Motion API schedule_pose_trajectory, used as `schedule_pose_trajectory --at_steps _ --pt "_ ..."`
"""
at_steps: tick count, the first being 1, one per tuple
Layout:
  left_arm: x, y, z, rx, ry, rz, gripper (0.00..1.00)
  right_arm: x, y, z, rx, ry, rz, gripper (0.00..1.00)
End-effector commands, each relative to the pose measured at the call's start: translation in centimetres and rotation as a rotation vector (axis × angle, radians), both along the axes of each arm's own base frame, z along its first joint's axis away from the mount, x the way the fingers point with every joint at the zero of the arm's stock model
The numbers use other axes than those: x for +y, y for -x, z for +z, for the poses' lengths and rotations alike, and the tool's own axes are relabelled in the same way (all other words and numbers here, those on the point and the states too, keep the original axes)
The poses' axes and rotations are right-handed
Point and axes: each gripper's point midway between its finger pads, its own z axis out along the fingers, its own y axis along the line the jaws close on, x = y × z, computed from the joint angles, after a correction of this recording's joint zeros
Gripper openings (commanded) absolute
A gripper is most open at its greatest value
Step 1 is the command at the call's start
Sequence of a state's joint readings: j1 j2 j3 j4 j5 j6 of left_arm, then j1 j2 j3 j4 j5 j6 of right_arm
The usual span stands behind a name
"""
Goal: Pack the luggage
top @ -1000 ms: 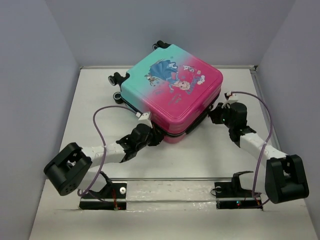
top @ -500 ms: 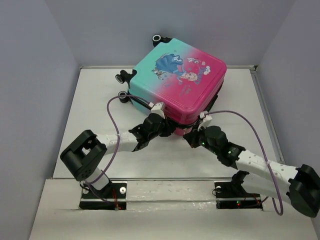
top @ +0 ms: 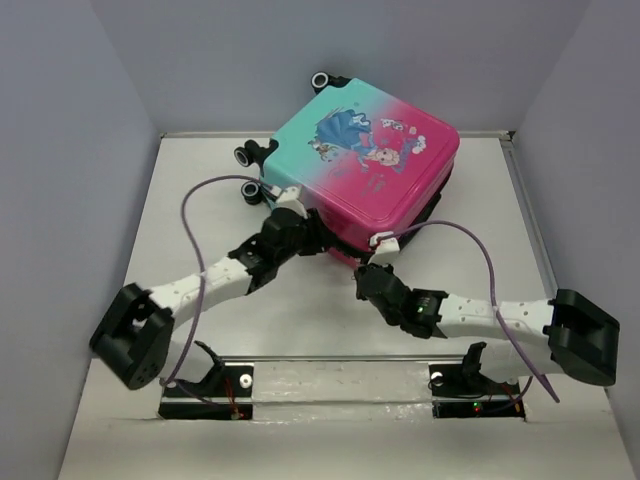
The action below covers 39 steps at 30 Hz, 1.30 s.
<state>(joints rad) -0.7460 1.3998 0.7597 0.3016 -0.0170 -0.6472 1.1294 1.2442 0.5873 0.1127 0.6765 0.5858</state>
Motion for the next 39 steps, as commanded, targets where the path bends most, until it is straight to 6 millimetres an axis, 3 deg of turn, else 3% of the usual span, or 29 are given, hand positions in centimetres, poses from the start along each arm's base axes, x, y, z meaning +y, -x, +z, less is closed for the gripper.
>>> schedule_pose_trajectory --at_steps 1,2,3,4,5,6,7,8,9,10,11,12,14,15,16,17,18,21,28,33,39 --pt "8.3 -3.1 8.7 -0.171 0.163 0.223 0.73 5.6 2.7 1.5 0.061 -0.133 0.164 0.07" --pt "9.9 -3.2 10.5 -0.203 0.192 0.253 0.8 5.9 2.6 1.6 0.059 -0.138 0.167 0.07" --pt "10.9 -3.4 10.9 -0.199 0.198 0.256 0.84 6.1 2.6 1.5 0.06 -0.136 0.17 0.07" --pt "13.2 -4.5 12.3 -0.208 0.207 0.289 0.88 6.2 2.5 1.2 0.059 -0.126 0.169 0.07" --pt "14.2 -5.3 12.9 -0.209 0.208 0.306 0.89 6.3 2.5 1.3 0.059 -0.127 0.171 0.07" --pt "16.1 -6.6 15.1 -0.244 0.215 0.338 0.92 6.4 2.5 1.3 0.059 -0.126 0.173 0.07" --pt "17.0 -7.4 15.6 -0.242 0.212 0.356 0.93 6.4 2.5 1.3 0.06 -0.125 0.176 0.07" --pt "17.6 -9.0 14.5 -0.197 0.198 0.368 0.95 6.5 2.5 1.5 0.056 -0.13 0.177 0.07" --pt "17.5 -10.1 16.3 -0.216 0.221 0.335 0.96 6.4 2.5 1.4 0.057 -0.128 0.177 0.07" --pt "17.9 -11.1 16.0 -0.19 0.22 0.341 0.98 6.5 2.5 1.6 0.054 -0.131 0.181 0.07" --pt "18.9 -13.0 13.9 -0.129 0.208 0.367 0.98 6.4 2.5 1.6 0.052 -0.127 0.185 0.07" --pt "19.0 -14.2 14.9 -0.141 0.217 0.364 0.99 6.5 2.6 1.5 0.053 -0.126 0.188 0.07" --pt "19.8 -15.9 14.1 -0.116 0.219 0.394 0.99 6.5 2.7 1.6 0.056 -0.129 0.195 0.07" --pt "19.9 -17.0 12.7 -0.081 0.216 0.403 0.99 6.4 2.7 1.5 0.056 -0.129 0.195 0.07" --pt "20.0 -17.8 13.3 -0.094 0.223 0.406 0.99 6.4 2.8 1.5 0.057 -0.126 0.197 0.07" --pt "20.1 -18.8 12.0 -0.062 0.224 0.407 0.99 6.3 2.8 1.4 0.057 -0.123 0.197 0.07" --pt "19.8 -19.5 12.6 -0.066 0.235 0.384 0.99 6.3 2.8 1.3 0.059 -0.121 0.198 0.07" --pt "19.4 -20.8 10.6 -0.005 0.244 0.374 0.99 6.1 2.9 1.1 0.058 -0.116 0.198 0.07" --pt "18.2 -22.7 11.1 0.006 0.37 0.365 0.99 6.2 2.5 0.8 0.058 -0.097 0.196 0.07" --pt "17.8 -24.5 9.3 0.056 0.404 0.373 0.99 6.4 2.6 0.7 0.063 -0.092 0.209 0.07" --pt "17.3 -26.8 9.9 0.075 0.492 0.38 0.98 6.0 2.8 0.1 0.072 -0.087 0.211 0.07"
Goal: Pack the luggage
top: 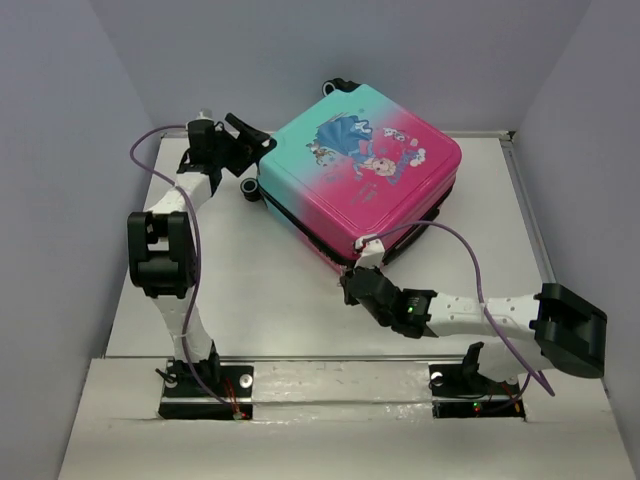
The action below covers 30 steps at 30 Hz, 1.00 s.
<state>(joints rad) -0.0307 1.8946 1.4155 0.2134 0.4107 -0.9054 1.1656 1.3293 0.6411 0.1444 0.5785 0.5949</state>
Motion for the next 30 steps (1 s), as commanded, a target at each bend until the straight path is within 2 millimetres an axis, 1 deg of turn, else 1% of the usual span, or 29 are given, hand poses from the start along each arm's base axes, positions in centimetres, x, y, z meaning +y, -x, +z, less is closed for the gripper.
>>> schedule_pose_trajectory --at_steps 1,4,5,6,7,8,9,10,11,12,13,14,15,16,17,18,19,20,21,22,23,24,25,26,27,28,29,30 --pt "-1.2 -2.3 4.8 -0.098 0.095 -0.029 0.97 2.2 1.5 0.5 0.026 -0.061 0.094 0.07" --pt "-1.4 -3.5 5.5 -0.108 0.12 -0.025 0.95 1.9 1.5 0.5 0.022 -0.061 0.087 0.07" --pt "-1.4 -3.8 5.1 -0.099 0.125 -0.022 0.91 1.8 1.5 0.5 0.02 -0.06 0.085 0.07" --pt "-1.4 -4.1 4.9 -0.09 0.141 -0.018 0.86 1.7 1.5 0.5 0.02 -0.057 0.084 0.07" --pt "-1.6 -4.4 5.5 -0.1 0.152 -0.023 0.72 1.6 1.4 0.6 0.015 -0.057 0.083 0.07" --pt "-1.7 -4.8 4.9 -0.088 0.163 -0.027 0.61 1.6 1.3 0.6 0.013 -0.057 0.077 0.07" --pt "-1.8 -5.0 4.8 -0.086 0.171 -0.033 0.53 1.5 1.3 0.6 0.013 -0.057 0.075 0.07" --pt "-2.1 -5.0 5.2 -0.091 0.182 -0.044 0.45 1.5 1.3 0.5 0.014 -0.054 0.075 0.07" --pt "-2.2 -5.1 5.1 -0.094 0.186 -0.049 0.2 1.5 1.3 0.6 0.015 -0.056 0.073 0.07" --pt "-2.2 -4.9 5.9 -0.116 0.184 -0.045 0.07 1.3 1.0 0.6 0.016 -0.055 0.063 0.07" --pt "-2.0 -4.3 4.8 -0.101 0.181 -0.036 0.06 1.2 0.7 0.7 0.015 -0.059 0.057 0.07" --pt "-1.8 -3.9 4.9 -0.118 0.164 -0.033 0.06 1.3 0.8 0.8 0.015 -0.059 0.065 0.07" --pt "-1.1 -2.8 4.9 -0.131 0.149 -0.014 0.06 1.0 0.3 1.1 0.011 -0.063 0.056 0.07" --pt "-0.6 -2.1 4.5 -0.133 0.135 -0.001 0.06 0.9 -0.4 1.6 0.004 -0.069 0.048 0.07" --pt "-0.1 -1.3 4.8 -0.161 0.115 0.012 0.06 0.8 -0.8 1.9 0.003 -0.075 0.049 0.07" --pt "1.0 0.0 6.7 -0.209 0.105 0.049 0.06 0.8 -1.2 2.3 0.001 -0.083 0.05 0.07" --pt "1.3 2.1 2.8 -0.139 0.098 0.074 0.06 0.7 -1.7 2.7 -0.002 -0.091 0.046 0.07" --pt "1.5 3.4 2.4 -0.145 0.099 0.086 0.06 0.7 -2.2 3.1 -0.016 -0.084 0.045 0.07" --pt "1.5 5.8 1.5 -0.157 0.102 0.095 0.06 0.9 -3.1 4.0 -0.034 -0.09 0.033 0.07" --pt "1.5 7.1 0.8 -0.153 0.109 0.096 0.06 1.2 -3.3 4.4 -0.048 -0.083 0.04 0.07" --pt "1.4 8.5 2.2 -0.216 0.122 0.092 0.06 2.0 -3.7 5.7 -0.065 -0.1 0.049 0.07" --pt "0.9 9.9 1.6 -0.209 0.14 0.085 0.06 2.5 -3.8 6.1 -0.069 -0.104 0.06 0.07" --pt "0.7 12.1 -1.3 -0.152 0.145 0.085 0.06 3.0 -3.8 5.5 -0.057 -0.091 0.076 0.07" --pt "0.6 13.5 0.4 -0.214 0.16 0.079 0.06 3.4 -4.0 5.5 -0.062 -0.092 0.084 0.07" --pt "0.5 14.6 0.3 -0.22 0.166 0.079 0.06 4.1 -4.2 5.8 -0.066 -0.093 0.096 0.07" --pt "0.5 16.2 -1.3 -0.19 0.161 0.086 0.06 4.9 -4.0 5.6 -0.061 -0.084 0.139 0.07" --pt "0.4 17.0 -0.9 -0.205 0.161 0.08 0.06 5.8 -3.5 5.4 -0.06 -0.076 0.179 0.07" --pt "0.3 18.1 0.6 -0.243 0.158 0.071 0.06 6.9 -3.4 4.2 -0.055 -0.052 0.21 0.07"
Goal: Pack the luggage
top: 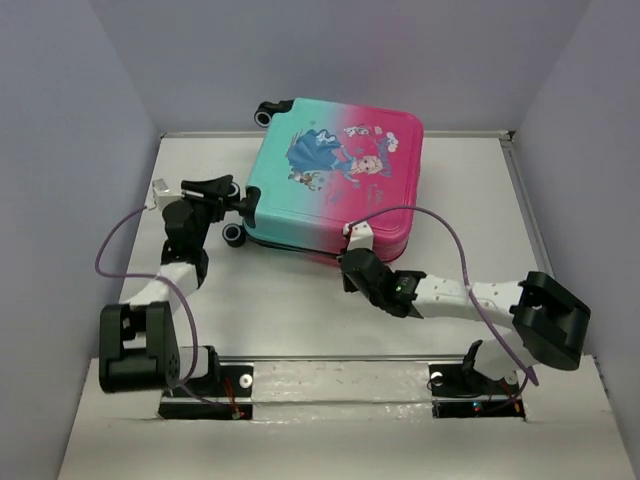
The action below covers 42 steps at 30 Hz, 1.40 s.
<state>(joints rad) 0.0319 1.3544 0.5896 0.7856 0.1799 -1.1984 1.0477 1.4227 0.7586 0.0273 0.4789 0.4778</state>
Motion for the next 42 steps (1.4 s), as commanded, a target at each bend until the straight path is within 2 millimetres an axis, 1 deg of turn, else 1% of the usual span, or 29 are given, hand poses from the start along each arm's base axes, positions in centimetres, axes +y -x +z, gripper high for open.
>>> schedule_pose_trajectory --at_steps 1,2,3,5,8,9,10,11,12,13,14,15,18,19,21,22,25,27,30,31,32,33,34,35,36,37,39,40,42 --pt "-6.1 6.7 -0.8 -0.044 -0.123 -0.276 0.06 9.7 0.7 6.1 -0.097 -0.21 0.25 0.07" --pt "-7.0 7.8 -1.2 -0.017 -0.128 -0.307 0.06 10.9 1.5 5.7 -0.092 -0.185 0.309 0.07" --pt "-7.6 8.9 0.7 -0.076 -0.135 -0.319 0.06 12.0 2.0 4.0 -0.06 -0.156 0.343 0.07" --pt "-8.8 10.4 1.2 -0.081 -0.139 -0.344 0.06 14.2 3.9 4.3 -0.036 -0.187 0.43 0.07" --pt "-10.2 12.0 4.2 -0.143 -0.177 -0.382 0.06 15.1 6.4 3.2 -0.004 -0.199 0.521 0.07" --pt "-10.5 12.1 4.5 -0.149 -0.191 -0.392 0.06 14.7 6.7 3.0 -0.003 -0.195 0.529 0.07" --pt "-10.7 12.1 5.8 -0.17 -0.211 -0.411 0.06 14.2 7.2 3.8 -0.02 -0.205 0.538 0.07" --pt "-10.7 12.2 4.8 -0.122 -0.249 -0.423 0.06 11.9 7.0 2.1 -0.016 -0.157 0.484 0.07" --pt "-10.7 12.2 5.1 -0.128 -0.259 -0.426 0.06 10.5 6.8 2.1 -0.032 -0.148 0.447 0.07" --pt "-11.2 12.7 5.5 -0.142 -0.256 -0.458 0.06 8.7 6.0 4.3 -0.071 -0.192 0.402 0.07" --pt "-11.5 12.9 5.6 -0.146 -0.246 -0.475 0.06 6.4 5.5 3.0 -0.033 -0.195 0.388 0.07" --pt "-11.9 13.3 5.7 -0.152 -0.238 -0.497 0.06 5.6 5.4 3.4 -0.032 -0.223 0.394 0.07" --pt "-14.8 15.1 6.1 -0.16 -0.191 -0.592 0.06 4.2 4.2 5.3 -0.069 -0.261 0.422 0.07" --pt "-15.5 15.6 6.5 -0.168 -0.173 -0.609 0.06 4.4 4.1 5.7 -0.086 -0.251 0.438 0.07" --pt "-17.3 16.4 7.2 -0.184 -0.14 -0.648 0.06 4.1 2.9 5.4 -0.113 -0.16 0.449 0.07" --pt "-19.0 17.3 7.6 -0.188 -0.124 -0.684 0.06 3.9 1.8 6.8 -0.143 -0.144 0.447 0.07" --pt "-21.2 18.3 8.5 -0.199 -0.113 -0.719 0.06 2.3 0.6 8.8 -0.173 -0.171 0.451 0.07" --pt "-22.3 19.5 8.9 -0.217 -0.098 -0.748 0.06 1.2 1.1 8.8 -0.156 -0.184 0.467 0.07" --pt "-22.7 19.4 9.2 -0.24 -0.113 -0.719 0.06 0.1 2.6 7.5 -0.088 -0.245 0.445 0.07" --pt "-22.6 18.9 9.4 -0.243 -0.119 -0.696 0.06 0.5 3.3 6.9 -0.052 -0.282 0.458 0.07" --pt "-22.9 18.6 10.2 -0.264 -0.112 -0.691 0.06 1.9 5.3 6.5 0.007 -0.377 0.487 0.07" --pt "-23.5 17.8 9.6 -0.25 -0.136 -0.692 0.06 2.9 6.5 6.5 0.016 -0.415 0.505 0.07" --pt "-23.9 17.4 11.1 -0.278 -0.137 -0.695 0.06 3.9 7.1 5.5 0.035 -0.418 0.487 0.07" --pt "-24.4 17.0 11.5 -0.28 -0.14 -0.701 0.06 5.1 8.5 5.2 0.05 -0.413 0.534 0.07" --pt "-25.2 16.6 11.1 -0.268 -0.151 -0.726 0.06 7.1 9.9 6.2 0.025 -0.408 0.561 0.07" --pt "-25.7 16.4 13.0 -0.308 -0.144 -0.733 0.06 8.2 10.5 4.9 0.042 -0.377 0.584 0.07" --pt "-26.4 15.6 13.5 -0.309 -0.151 -0.751 0.06 10.4 11.9 6.2 0.006 -0.437 0.643 0.07" --pt "-26.5 15.4 14.7 -0.33 -0.141 -0.761 0.06 11.5 13.3 6.6 0.0 -0.454 0.682 0.07" --pt "-26.6 14.6 14.4 -0.318 -0.148 -0.754 0.06 12.4 13.0 6.8 -0.033 -0.478 0.642 0.07"
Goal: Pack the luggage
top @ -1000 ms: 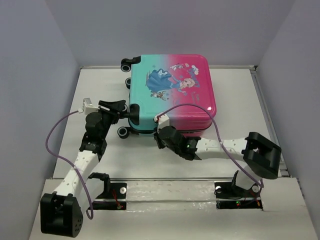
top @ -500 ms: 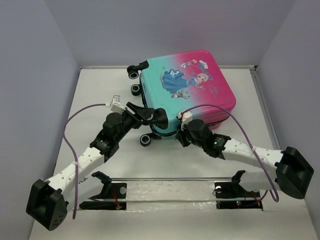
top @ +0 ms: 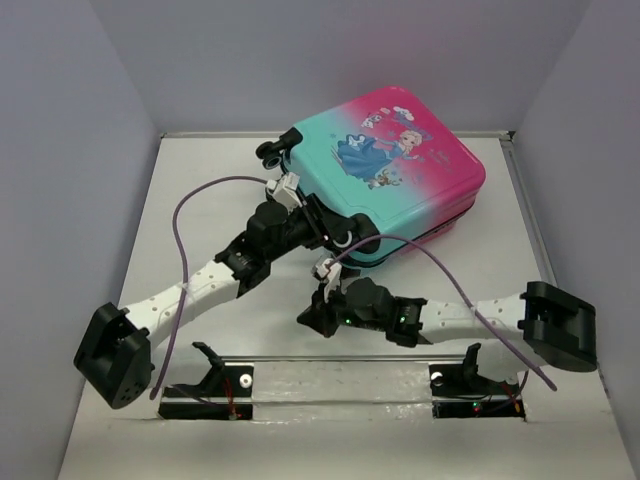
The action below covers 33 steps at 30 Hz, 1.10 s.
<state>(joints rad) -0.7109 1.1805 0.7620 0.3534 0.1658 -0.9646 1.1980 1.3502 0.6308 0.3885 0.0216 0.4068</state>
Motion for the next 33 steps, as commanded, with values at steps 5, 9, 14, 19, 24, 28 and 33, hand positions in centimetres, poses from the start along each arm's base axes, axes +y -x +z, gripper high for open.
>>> schedule_pose_trajectory --at_steps 5,9,14,19,24,28,33 --pt "0.0 -1.7 10.1 -0.228 0.174 0.018 0.08 1.3 -0.8 3.0 -0.024 -0.15 -0.157 0.07" --pt "2.9 -2.6 9.7 -0.288 0.04 0.138 0.47 -2.5 -1.2 1.6 -0.039 -0.07 -0.236 0.07" --pt "10.3 -5.5 10.3 -0.357 -0.157 0.471 0.97 -8.1 -1.5 1.6 -0.049 -0.066 -0.354 0.08" --pt "12.7 -7.0 10.2 -0.353 -0.236 0.39 0.93 -14.9 -5.2 -1.2 -0.009 -0.038 -0.582 0.47" --pt "9.6 -3.3 5.2 -0.302 -0.292 0.158 0.87 -18.5 -8.6 -0.9 -0.01 -0.078 -0.659 0.6" --pt "5.8 1.1 2.1 -0.303 -0.27 -0.03 0.88 -19.9 -11.4 -1.5 -0.018 -0.035 -0.69 0.64" --pt "4.3 3.9 0.4 -0.35 -0.259 -0.143 0.96 -19.5 -13.2 -1.3 -0.093 -0.031 -0.642 0.63"
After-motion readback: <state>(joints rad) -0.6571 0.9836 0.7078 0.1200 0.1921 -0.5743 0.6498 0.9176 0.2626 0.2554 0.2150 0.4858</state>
